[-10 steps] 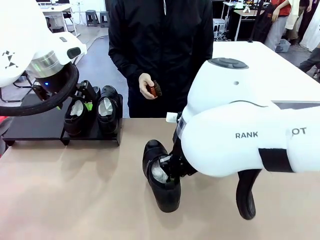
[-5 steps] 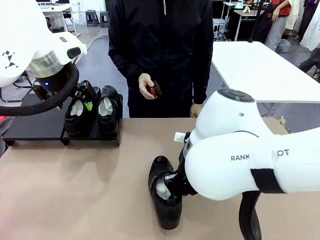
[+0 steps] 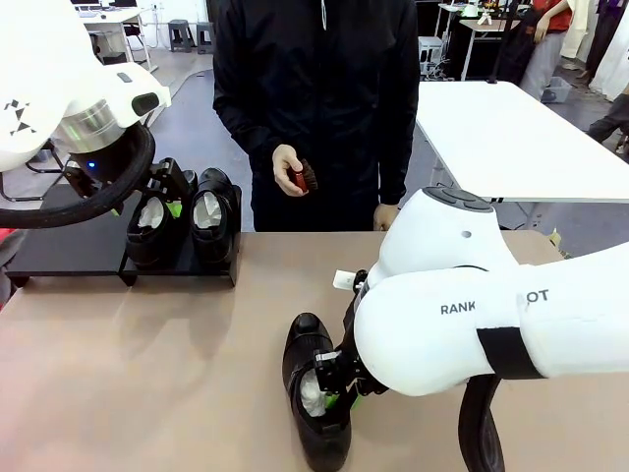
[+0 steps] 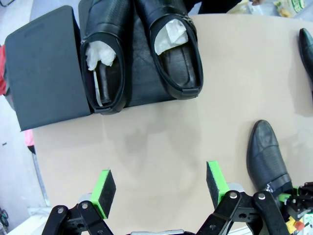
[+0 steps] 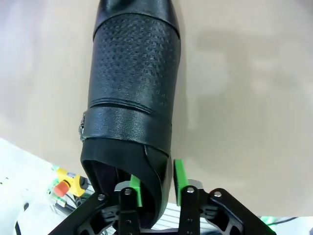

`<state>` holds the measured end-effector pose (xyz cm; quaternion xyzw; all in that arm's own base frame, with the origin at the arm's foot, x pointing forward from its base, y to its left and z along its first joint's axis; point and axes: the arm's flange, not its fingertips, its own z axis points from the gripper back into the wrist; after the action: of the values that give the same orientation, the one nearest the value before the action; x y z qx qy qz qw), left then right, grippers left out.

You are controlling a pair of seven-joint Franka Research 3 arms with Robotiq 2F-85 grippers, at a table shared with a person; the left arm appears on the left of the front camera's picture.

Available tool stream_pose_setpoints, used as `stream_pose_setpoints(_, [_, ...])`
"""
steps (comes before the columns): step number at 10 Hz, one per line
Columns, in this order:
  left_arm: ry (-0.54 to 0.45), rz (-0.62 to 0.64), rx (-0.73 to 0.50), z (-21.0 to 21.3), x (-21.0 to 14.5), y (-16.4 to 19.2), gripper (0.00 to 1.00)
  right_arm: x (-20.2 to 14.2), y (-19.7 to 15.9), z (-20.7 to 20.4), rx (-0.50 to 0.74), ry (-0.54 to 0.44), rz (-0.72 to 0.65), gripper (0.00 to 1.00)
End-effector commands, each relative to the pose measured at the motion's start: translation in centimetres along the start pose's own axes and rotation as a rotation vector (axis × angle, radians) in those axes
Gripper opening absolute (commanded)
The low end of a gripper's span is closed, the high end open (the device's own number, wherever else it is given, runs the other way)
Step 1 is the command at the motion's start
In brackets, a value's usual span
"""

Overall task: Organize the shoes by placing them on the stand.
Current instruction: Pick up one Shoe and place it in the middle of the table, then place the Shoe from the middle of the table onto the Shoes Stand.

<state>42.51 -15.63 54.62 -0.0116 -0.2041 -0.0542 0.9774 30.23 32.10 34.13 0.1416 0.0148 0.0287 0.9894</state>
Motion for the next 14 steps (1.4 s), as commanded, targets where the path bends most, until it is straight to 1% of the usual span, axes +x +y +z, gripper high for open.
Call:
stream_pose_setpoints(1, [-0.015, -0.001, 0.007, 0.1, 0.0, 0.2, 0.96, -0.3, 0.0, 0.7, 0.052, 0.022, 0.019, 0.8])
stream_pose_setpoints(2, [-0.015, -0.001, 0.007, 0.1, 0.0, 0.2, 0.96, -0.3, -0.2, 1.7, 0.061, 0.0, 0.012, 0.97])
stream_pose_setpoints(3, [-0.015, -0.001, 0.007, 0.1, 0.0, 0.2, 0.96, -0.4, -0.5, 2.8, 0.059, -0.003, 0.005, 1.0])
stream_pose_setpoints(5, [-0.015, -0.001, 0.007, 0.1, 0.0, 0.2, 0.96, -1.0, -1.1, 5.0, 0.038, 0.024, 0.026, 1.0])
stream_pose_setpoints(6, [-0.015, -0.001, 0.007, 0.1, 0.0, 0.2, 0.96, -1.0, -1.3, 6.0, -0.028, 0.047, 0.075, 1.0])
stream_pose_setpoints(7, [-0.015, -0.001, 0.007, 0.1, 0.0, 0.2, 0.96, -0.5, -0.1, 3.6, 0.025, 0.0, 0.005, 1.0])
stream_pose_setpoints(14, [-0.015, -0.001, 0.007, 0.1, 0.0, 0.2, 0.96, -0.5, -0.1, 3.6, 0.025, 0.0, 0.005, 1.0])
